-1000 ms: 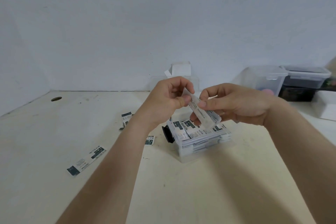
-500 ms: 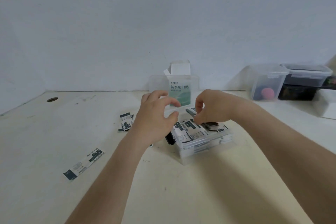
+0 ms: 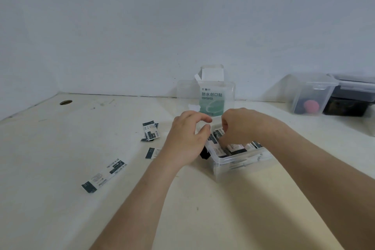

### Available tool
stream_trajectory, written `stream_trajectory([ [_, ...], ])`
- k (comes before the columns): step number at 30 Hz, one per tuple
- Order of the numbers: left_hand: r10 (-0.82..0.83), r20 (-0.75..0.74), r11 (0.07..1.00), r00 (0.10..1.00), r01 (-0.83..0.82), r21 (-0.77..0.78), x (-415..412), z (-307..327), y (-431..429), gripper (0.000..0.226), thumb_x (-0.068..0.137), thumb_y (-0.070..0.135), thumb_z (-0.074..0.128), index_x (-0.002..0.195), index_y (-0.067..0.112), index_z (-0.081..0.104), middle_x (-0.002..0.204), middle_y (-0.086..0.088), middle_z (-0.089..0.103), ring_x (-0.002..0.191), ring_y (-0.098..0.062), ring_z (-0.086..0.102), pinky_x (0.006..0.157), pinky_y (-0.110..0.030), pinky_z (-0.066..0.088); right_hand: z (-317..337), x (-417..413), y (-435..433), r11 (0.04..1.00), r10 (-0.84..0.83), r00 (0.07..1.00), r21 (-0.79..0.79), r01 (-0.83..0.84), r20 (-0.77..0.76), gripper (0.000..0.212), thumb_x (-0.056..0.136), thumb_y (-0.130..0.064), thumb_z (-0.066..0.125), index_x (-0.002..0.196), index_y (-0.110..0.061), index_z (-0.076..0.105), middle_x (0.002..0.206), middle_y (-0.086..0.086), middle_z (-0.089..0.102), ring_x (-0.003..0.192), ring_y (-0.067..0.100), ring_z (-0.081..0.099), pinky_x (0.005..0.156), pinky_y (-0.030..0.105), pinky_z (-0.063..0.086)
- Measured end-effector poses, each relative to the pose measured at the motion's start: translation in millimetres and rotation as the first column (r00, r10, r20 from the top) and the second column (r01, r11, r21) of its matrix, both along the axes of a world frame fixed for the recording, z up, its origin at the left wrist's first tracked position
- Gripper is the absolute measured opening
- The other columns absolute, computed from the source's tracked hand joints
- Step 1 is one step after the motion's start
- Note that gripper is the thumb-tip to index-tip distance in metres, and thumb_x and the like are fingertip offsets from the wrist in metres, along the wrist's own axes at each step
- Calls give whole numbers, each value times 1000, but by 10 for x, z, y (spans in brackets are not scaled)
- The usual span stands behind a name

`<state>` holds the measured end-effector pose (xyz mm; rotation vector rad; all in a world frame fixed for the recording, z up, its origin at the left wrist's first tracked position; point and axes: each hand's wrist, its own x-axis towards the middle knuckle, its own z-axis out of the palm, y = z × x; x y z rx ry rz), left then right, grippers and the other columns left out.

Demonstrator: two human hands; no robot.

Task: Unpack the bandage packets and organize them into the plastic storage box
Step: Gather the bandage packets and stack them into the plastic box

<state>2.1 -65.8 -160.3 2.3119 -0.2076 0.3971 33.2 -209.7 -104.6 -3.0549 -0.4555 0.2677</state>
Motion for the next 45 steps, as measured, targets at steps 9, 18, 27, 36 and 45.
stream_trajectory([
  [9,2,34,1000,999,-2,4,25,-10,11,22,95,23,51,114,30,62,127,12,51,124,-8,39,96,-19,25,-2,47,0,986,-70,993,147,83,-89,9,94,-18,52,101,-12,52,91,9,65,64,24,72,61,31,59],
  [18,76,45,991,996,-70,-115,-40,163,203,23,95,18,51,109,32,63,120,14,57,110,-5,51,90,-21,36,166,-76,-30,956,-57,997,290,37,61,13,94,-20,51,82,-24,49,83,0,70,69,17,71,68,31,56],
  [27,126,-334,894,934,39,447,-14,-29,1097,36,90,7,43,114,28,60,123,7,58,118,-20,52,90,-27,42,160,-608,833,793,123,949,547,-270,290,18,92,-12,47,102,-16,63,91,0,63,84,21,58,71,29,48],
  [36,314,-272,928,910,-233,291,-121,-27,1357,27,85,18,52,83,33,74,92,14,71,87,-10,65,78,-23,50,-731,-492,1189,955,150,972,228,-189,178,34,93,-14,48,127,-17,47,125,6,52,116,28,47,78,34,39],
  [45,403,-279,875,871,-279,395,202,-146,1112,56,85,31,67,135,20,44,123,-3,60,114,-25,53,83,-30,44,-657,-388,1103,945,83,995,321,-62,-50,30,87,-18,57,117,-14,53,117,5,58,107,25,58,85,33,51],
])
